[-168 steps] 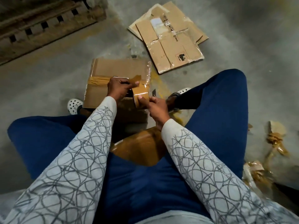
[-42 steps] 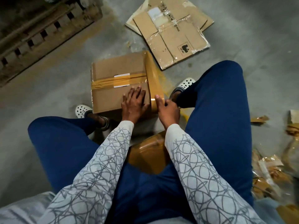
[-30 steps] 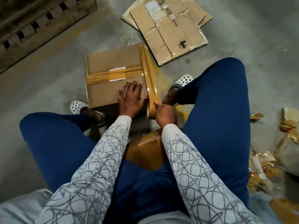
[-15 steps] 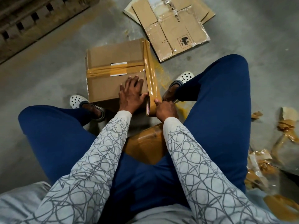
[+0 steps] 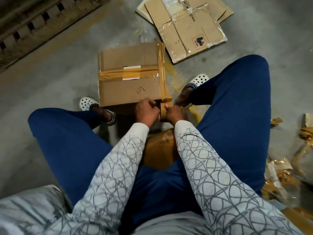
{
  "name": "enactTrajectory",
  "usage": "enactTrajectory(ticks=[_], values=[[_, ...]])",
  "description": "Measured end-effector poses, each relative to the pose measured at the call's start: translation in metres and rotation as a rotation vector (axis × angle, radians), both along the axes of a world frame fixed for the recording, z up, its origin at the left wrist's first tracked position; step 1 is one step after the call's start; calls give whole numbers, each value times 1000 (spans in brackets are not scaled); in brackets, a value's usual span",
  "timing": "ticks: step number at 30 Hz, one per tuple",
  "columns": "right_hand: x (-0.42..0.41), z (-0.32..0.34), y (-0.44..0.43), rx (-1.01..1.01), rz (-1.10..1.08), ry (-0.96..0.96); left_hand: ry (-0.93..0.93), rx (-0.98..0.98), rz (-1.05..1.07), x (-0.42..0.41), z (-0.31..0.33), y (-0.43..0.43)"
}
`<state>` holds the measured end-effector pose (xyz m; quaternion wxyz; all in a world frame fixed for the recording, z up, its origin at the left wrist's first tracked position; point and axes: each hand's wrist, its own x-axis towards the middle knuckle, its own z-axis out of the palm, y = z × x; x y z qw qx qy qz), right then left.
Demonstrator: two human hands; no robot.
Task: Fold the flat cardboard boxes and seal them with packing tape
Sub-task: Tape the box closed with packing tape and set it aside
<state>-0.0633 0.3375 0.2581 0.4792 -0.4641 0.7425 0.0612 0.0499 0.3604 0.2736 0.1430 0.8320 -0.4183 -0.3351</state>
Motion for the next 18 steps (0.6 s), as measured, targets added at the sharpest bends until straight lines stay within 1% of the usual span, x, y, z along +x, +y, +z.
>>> enactTrajectory(ticks=[2, 3, 4, 7, 11, 13, 15, 18], values=[[0, 1, 1, -4, 5, -8, 319, 224, 144, -17, -7, 13], [-1, 3, 2, -6, 11, -18, 456, 290, 194, -23, -11, 17], [-2, 6, 2, -14, 15, -30, 537, 307, 228, -27, -12, 18], [-5, 14, 5, -46, 39, -30, 572, 246, 217, -25, -13, 17], [-15, 24, 10, -88, 146, 26, 678, 296, 186, -17, -10, 22], [-24, 34, 10, -88, 171, 22, 694, 293, 161, -16, -9, 24], [-37, 46, 6, -97, 195, -7, 705, 272, 140, -16, -6, 26], [-57, 59, -6, -164, 206, -85, 709, 238, 114, -14, -7, 31]])
